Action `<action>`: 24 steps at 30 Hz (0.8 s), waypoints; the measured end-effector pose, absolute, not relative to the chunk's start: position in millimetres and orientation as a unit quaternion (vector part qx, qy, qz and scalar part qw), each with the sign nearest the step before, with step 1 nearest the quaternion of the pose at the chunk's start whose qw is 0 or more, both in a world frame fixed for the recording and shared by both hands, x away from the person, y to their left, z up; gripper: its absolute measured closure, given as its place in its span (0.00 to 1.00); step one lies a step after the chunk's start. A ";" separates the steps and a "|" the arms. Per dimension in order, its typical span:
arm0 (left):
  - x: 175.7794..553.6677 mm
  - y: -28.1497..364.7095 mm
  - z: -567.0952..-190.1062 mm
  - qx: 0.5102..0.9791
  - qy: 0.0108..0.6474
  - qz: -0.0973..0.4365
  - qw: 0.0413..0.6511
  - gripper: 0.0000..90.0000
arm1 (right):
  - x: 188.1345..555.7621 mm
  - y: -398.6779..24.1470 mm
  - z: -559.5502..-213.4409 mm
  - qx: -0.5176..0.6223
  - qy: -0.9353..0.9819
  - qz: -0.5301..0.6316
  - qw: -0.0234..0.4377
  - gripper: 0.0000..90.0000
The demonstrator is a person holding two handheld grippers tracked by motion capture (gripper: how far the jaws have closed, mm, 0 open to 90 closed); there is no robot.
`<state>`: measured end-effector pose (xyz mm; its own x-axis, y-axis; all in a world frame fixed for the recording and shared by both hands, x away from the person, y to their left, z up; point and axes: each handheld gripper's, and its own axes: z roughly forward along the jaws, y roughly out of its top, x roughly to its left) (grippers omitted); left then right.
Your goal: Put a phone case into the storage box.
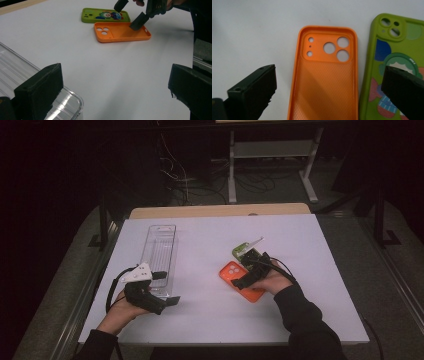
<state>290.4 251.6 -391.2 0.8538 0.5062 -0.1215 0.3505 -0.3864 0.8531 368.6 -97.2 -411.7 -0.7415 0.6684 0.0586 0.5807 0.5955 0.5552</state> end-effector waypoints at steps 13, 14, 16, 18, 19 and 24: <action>290.0 252.0 -390.5 0.828 0.259 0.079 0.490 0.00 | 369.7 -90.2 -426.8 0.347 0.899 0.257 0.075 0.03; 290.0 252.0 -390.5 0.828 0.259 0.079 0.490 0.00 | 369.7 -90.2 -426.8 0.347 0.899 0.257 0.075 0.03; 290.0 252.0 -390.5 0.829 0.259 0.079 0.489 0.00 | 369.6 -89.4 -429.1 0.347 0.900 0.255 0.071 0.05; 290.2 252.2 -390.4 0.831 0.257 0.079 0.488 0.00 | 369.6 -88.9 -430.3 0.344 0.901 0.256 0.070 0.06; 290.2 252.1 -390.4 0.831 0.257 0.079 0.488 0.00 | 369.6 -88.6 -430.6 0.345 0.901 0.256 0.069 0.06; 290.1 252.2 -390.3 0.831 0.257 0.079 0.487 0.00 | 368.6 -86.3 -432.3 0.343 0.902 0.249 0.073 0.10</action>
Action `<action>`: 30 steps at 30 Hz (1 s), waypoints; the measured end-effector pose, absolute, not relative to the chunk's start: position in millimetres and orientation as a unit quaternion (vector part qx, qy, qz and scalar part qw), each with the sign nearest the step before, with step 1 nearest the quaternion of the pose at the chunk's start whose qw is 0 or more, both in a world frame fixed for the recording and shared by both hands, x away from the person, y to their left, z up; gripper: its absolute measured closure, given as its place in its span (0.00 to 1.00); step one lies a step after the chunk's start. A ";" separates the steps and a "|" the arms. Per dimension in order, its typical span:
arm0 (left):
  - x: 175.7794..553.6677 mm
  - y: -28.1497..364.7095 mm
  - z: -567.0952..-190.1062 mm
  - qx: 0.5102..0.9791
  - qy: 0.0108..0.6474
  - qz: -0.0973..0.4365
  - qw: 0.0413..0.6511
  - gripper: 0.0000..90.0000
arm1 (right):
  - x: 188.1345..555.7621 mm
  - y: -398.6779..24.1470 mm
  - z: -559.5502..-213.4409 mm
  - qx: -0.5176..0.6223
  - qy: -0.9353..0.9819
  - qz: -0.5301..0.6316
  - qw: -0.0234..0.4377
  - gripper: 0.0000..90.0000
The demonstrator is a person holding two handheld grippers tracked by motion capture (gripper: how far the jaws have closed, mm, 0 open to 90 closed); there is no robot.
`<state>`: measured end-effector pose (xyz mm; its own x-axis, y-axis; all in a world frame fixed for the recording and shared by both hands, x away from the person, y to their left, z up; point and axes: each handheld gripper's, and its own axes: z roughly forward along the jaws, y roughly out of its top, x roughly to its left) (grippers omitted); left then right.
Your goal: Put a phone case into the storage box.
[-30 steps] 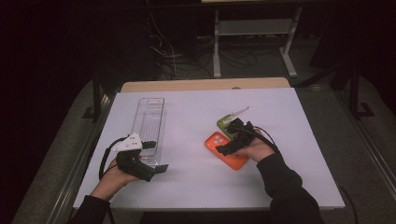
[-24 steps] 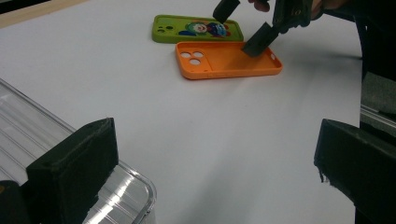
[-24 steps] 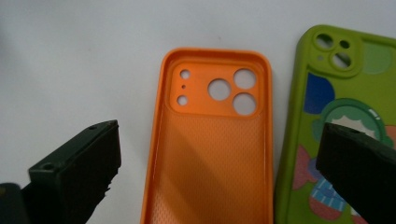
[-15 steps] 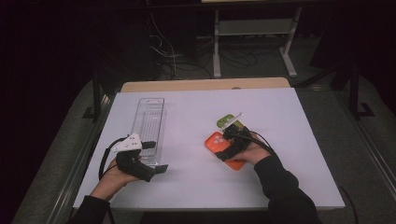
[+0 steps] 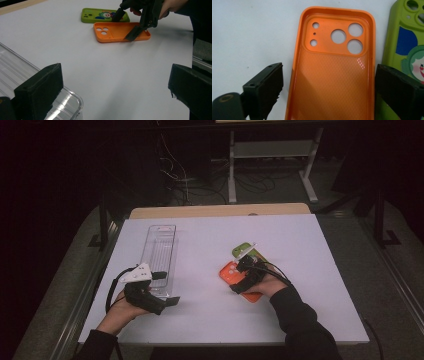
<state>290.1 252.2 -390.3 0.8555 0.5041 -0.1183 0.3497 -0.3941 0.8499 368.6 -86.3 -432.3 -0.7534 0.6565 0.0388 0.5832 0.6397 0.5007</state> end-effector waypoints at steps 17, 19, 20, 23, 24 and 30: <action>290.0 251.7 -390.3 0.833 0.254 0.080 0.484 0.00 | 366.1 -85.7 -437.2 0.368 0.899 0.225 0.079 0.15; 290.3 251.7 -390.3 0.834 0.253 0.081 0.484 0.00 | 366.0 -85.4 -436.8 0.370 0.899 0.223 0.078 0.16; 290.2 251.5 -390.3 0.834 0.252 0.081 0.483 0.00 | 366.0 -85.2 -436.7 0.372 0.898 0.221 0.079 0.16; 289.9 251.2 -390.2 0.834 0.252 0.081 0.484 0.00 | 365.9 -84.0 -436.4 0.375 0.898 0.217 0.079 0.16; 290.0 251.1 -390.2 0.834 0.252 0.081 0.484 0.00 | 365.9 -84.0 -436.4 0.375 0.898 0.217 0.079 0.16; 290.0 251.5 -389.8 0.834 0.252 0.082 0.484 0.00 | 365.5 -82.9 -435.1 0.378 0.897 0.215 0.078 0.17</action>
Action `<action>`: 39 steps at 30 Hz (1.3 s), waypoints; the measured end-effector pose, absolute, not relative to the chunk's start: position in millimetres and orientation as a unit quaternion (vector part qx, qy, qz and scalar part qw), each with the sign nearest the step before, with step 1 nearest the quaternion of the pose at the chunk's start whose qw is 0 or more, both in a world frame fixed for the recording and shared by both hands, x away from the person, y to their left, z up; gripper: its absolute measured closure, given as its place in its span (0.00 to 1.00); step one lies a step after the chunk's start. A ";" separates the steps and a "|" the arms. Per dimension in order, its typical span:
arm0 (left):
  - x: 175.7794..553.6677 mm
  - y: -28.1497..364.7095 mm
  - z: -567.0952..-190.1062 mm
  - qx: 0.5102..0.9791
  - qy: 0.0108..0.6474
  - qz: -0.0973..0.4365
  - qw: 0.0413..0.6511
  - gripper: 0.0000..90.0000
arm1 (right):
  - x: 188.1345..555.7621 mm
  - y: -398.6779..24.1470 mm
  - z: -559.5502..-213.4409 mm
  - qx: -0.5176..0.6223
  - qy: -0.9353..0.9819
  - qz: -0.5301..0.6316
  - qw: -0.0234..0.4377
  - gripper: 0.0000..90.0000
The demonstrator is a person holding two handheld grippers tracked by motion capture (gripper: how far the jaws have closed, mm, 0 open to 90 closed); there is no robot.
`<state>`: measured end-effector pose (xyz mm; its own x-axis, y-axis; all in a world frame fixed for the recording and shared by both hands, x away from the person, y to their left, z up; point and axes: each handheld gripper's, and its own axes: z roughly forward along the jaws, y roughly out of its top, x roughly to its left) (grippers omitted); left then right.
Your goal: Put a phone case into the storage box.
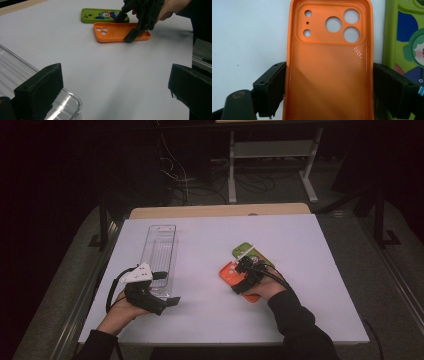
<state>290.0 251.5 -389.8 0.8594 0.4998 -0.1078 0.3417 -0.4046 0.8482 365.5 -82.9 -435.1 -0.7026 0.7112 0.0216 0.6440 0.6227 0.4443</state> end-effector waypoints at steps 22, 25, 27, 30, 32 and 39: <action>309.5 240.3 -363.8 0.847 0.225 0.068 0.477 0.00 | 373.3 -104.9 -385.0 0.327 0.910 0.249 0.061 0.17; 315.3 236.2 -359.5 0.850 0.219 0.063 0.475 0.00 | 373.5 -110.6 -380.9 0.307 0.916 0.251 0.066 0.17; 321.1 230.1 -355.2 0.850 0.214 0.062 0.476 0.00 | 373.1 -114.5 -379.1 0.293 0.919 0.253 0.069 0.17; 327.1 222.4 -349.7 0.852 0.205 0.062 0.477 0.00 | 371.8 -117.8 -378.6 0.278 0.923 0.257 0.062 0.17; 330.8 215.5 -345.4 0.856 0.196 0.062 0.475 0.00 | 370.2 -118.6 -379.2 0.263 0.928 0.258 0.056 0.17; 340.4 191.1 -331.0 0.878 0.149 0.060 0.451 0.00 | 365.3 -118.0 -376.1 0.212 0.938 0.271 0.041 0.17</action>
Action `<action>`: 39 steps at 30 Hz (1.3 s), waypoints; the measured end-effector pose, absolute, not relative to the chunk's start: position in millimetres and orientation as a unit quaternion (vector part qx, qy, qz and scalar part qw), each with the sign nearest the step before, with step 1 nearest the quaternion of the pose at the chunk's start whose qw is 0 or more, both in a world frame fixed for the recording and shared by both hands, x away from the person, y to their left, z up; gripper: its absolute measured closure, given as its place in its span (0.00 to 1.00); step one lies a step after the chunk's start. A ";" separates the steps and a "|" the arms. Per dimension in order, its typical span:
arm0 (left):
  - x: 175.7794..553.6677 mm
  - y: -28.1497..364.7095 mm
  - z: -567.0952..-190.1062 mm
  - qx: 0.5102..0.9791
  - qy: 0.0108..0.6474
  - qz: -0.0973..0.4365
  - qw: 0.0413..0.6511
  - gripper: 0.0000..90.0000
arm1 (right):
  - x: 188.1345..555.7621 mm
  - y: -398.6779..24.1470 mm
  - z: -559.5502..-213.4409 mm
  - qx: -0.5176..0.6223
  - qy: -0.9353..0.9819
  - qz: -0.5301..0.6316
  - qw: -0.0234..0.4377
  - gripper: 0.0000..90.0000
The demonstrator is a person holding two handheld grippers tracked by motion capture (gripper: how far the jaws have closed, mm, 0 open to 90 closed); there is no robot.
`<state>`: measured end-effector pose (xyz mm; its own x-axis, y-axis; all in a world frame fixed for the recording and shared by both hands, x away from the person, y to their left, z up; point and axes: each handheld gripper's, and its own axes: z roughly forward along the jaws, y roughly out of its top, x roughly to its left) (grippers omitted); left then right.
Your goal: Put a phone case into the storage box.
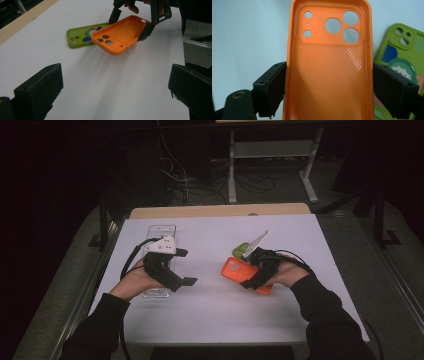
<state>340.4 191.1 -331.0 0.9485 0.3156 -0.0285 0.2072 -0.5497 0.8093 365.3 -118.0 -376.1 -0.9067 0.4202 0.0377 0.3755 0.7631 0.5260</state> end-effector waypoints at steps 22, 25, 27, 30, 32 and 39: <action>355.4 142.0 -332.0 0.910 0.062 0.000 0.410 0.00 | 362.6 -102.5 -359.1 0.100 0.958 0.268 0.004 0.17; 358.1 135.3 -338.0 0.914 0.054 -0.006 0.403 0.00 | 361.3 -98.0 -355.1 0.086 0.959 0.271 -0.002 0.17; 357.7 133.7 -339.8 0.915 0.056 -0.011 0.400 0.00 | 360.6 -96.1 -353.5 0.079 0.959 0.272 -0.002 0.17; 357.8 129.4 -343.7 0.919 0.048 -0.017 0.392 0.00 | 359.5 -93.6 -352.2 0.070 0.960 0.272 -0.005 0.17; 358.6 127.3 -345.2 0.921 0.039 -0.015 0.388 0.00 | 357.9 -90.7 -350.4 0.062 0.961 0.270 -0.009 0.17; 354.9 120.2 -352.3 0.925 0.031 -0.018 0.378 0.00 | 355.4 -80.7 -344.9 0.039 0.963 0.266 -0.002 0.17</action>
<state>354.9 120.2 -352.3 0.9975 0.0428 -0.0567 0.0703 -0.7120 0.6987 355.4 -80.7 -344.9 -0.9969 0.0744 0.0242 0.0763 0.8556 0.5121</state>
